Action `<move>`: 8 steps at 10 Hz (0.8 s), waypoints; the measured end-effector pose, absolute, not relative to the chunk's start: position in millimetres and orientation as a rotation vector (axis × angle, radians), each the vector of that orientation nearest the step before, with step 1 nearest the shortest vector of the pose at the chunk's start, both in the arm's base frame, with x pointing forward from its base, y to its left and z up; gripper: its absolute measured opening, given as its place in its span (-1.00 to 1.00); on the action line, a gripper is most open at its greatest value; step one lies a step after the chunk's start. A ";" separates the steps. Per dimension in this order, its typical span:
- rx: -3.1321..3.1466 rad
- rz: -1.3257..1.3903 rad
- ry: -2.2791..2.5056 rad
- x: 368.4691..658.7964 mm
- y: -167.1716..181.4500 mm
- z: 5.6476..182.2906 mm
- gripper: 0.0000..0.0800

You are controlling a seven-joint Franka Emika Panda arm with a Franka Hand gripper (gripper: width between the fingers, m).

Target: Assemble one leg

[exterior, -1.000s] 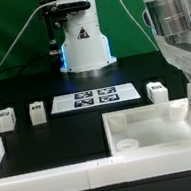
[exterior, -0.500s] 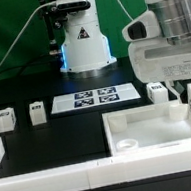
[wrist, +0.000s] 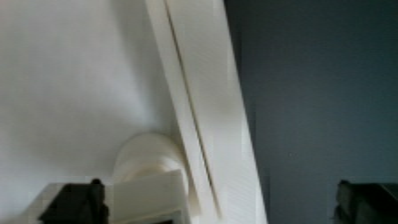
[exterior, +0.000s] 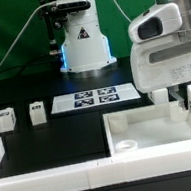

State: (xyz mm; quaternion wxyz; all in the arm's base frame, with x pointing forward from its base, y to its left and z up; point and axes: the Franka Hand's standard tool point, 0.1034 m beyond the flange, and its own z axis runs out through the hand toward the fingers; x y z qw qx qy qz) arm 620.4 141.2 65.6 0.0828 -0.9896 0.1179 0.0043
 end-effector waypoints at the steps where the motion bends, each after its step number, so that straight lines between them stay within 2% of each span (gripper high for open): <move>1: -2.955 0.013 0.351 620.4 141.5 65.5 0.37; 2: -2.955 0.013 0.351 620.3 141.4 65.4 0.37; 3: -2.955 0.015 0.351 619.9 141.3 65.0 -0.10; 5: -2.956 0.020 0.352 618.8 140.9 63.9 -0.78; 6: -2.957 0.023 0.353 618.3 140.3 63.4 -0.95; 8: -2.957 0.022 0.353 618.4 140.4 63.5 -0.99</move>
Offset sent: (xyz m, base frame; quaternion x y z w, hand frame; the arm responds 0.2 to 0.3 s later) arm 0.0000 0.0000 0.0000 0.0000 0.0000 0.0000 1.0000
